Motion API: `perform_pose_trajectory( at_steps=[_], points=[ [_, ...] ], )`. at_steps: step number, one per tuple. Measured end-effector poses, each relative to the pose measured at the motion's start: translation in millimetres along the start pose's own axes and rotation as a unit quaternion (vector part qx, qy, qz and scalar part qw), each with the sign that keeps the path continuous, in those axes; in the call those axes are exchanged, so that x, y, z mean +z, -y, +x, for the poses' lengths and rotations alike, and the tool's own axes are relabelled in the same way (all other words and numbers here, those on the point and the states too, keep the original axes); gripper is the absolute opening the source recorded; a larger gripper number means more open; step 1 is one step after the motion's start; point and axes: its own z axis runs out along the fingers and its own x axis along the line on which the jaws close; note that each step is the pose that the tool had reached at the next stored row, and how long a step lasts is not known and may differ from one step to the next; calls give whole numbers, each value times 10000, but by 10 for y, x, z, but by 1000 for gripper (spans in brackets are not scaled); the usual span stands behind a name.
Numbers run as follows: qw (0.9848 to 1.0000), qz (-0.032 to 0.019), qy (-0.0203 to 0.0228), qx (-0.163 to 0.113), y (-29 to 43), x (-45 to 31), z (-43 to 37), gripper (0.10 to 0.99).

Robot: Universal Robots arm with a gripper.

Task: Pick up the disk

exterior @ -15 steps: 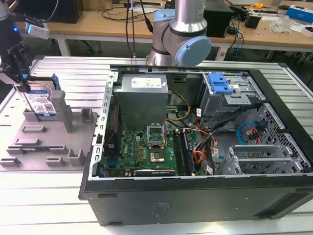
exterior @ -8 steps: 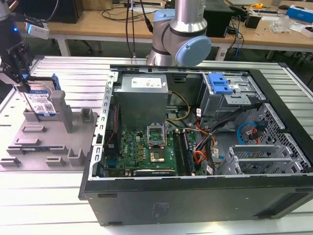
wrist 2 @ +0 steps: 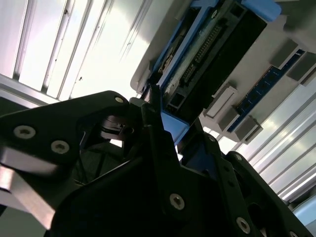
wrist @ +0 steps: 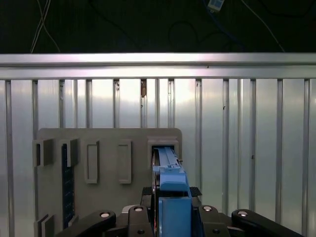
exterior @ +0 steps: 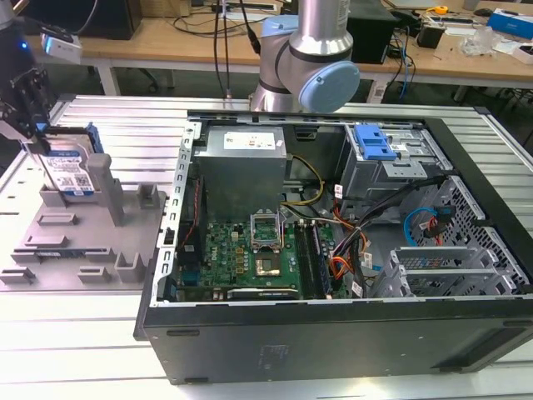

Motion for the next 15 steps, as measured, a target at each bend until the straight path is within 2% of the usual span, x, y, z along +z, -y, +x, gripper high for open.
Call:
perform_pose_trajectory(
  at_steps=[5,7,11,12,13,15],
  points=[
    [10000,-1,0,0,0,-140,2,365],
    [10000,0,0,0,1,-288,5,365],
    [10000,0,1,0,3,-652,11,365],
    [10000,0,0,0,3,-696,12,365],
    [10000,0,0,0,4,-784,14,365],
    [10000,0,0,0,4,-878,15,365]
  ],
)
